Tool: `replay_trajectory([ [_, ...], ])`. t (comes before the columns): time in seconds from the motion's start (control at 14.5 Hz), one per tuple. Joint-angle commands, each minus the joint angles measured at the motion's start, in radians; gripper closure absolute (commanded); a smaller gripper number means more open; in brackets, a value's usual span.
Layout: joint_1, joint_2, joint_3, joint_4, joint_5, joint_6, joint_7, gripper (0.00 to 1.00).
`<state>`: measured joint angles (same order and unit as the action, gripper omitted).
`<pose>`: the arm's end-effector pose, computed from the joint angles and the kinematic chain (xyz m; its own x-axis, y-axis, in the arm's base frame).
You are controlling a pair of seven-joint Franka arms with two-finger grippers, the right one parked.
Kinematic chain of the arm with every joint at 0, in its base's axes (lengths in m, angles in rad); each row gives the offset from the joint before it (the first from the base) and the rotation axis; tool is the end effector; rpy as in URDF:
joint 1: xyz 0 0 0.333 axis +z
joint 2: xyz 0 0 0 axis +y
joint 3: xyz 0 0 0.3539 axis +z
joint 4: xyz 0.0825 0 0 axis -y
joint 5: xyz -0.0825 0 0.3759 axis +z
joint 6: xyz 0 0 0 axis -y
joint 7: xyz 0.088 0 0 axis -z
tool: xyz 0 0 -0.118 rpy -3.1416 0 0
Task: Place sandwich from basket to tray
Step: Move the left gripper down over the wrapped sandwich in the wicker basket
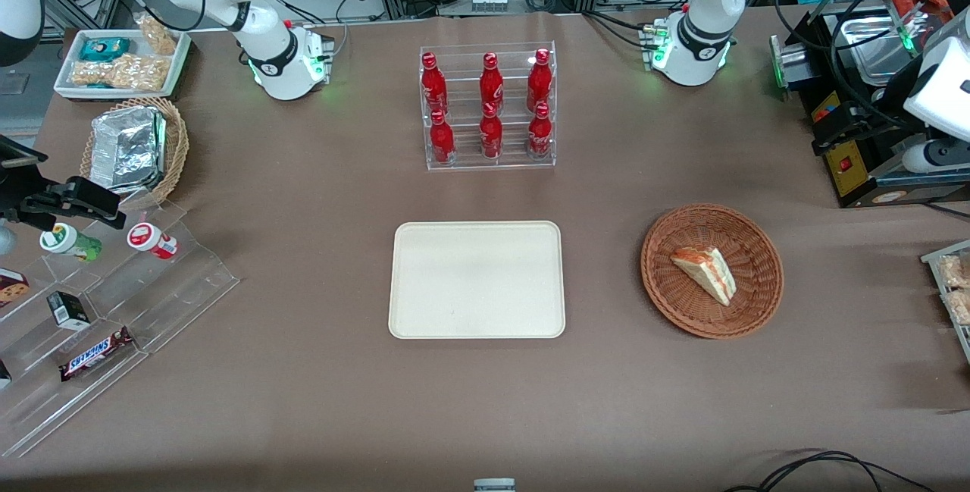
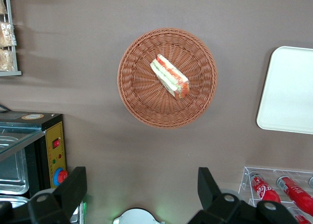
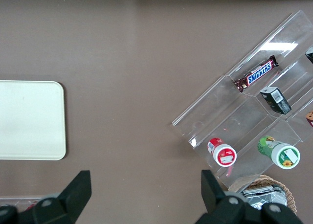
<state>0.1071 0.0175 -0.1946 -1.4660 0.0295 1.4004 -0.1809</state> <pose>0.5321 -0.0416 0.6757 0.9922 0.0982 -0.0766 0.0953 -0.9946 -0.0404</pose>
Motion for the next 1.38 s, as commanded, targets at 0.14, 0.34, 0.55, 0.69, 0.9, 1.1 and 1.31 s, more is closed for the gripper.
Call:
replay_trajectory([
  [0.14,-0.009,0.002,0.000,-0.001,0.010,0.009,0.005,0.00],
  [0.34,-0.009,0.036,0.000,-0.001,0.007,0.006,-0.011,0.00],
  [0.55,-0.001,0.099,0.003,-0.008,0.015,0.009,-0.028,0.00],
  [0.69,0.003,0.160,0.006,-0.008,0.010,0.008,-0.051,0.00],
  [0.9,0.003,0.255,0.006,-0.010,0.007,0.023,-0.162,0.00],
  [1.1,-0.004,0.297,0.006,-0.104,-0.022,0.185,-0.326,0.00],
  [1.31,-0.010,0.286,0.003,-0.342,-0.022,0.513,-0.515,0.00],
])
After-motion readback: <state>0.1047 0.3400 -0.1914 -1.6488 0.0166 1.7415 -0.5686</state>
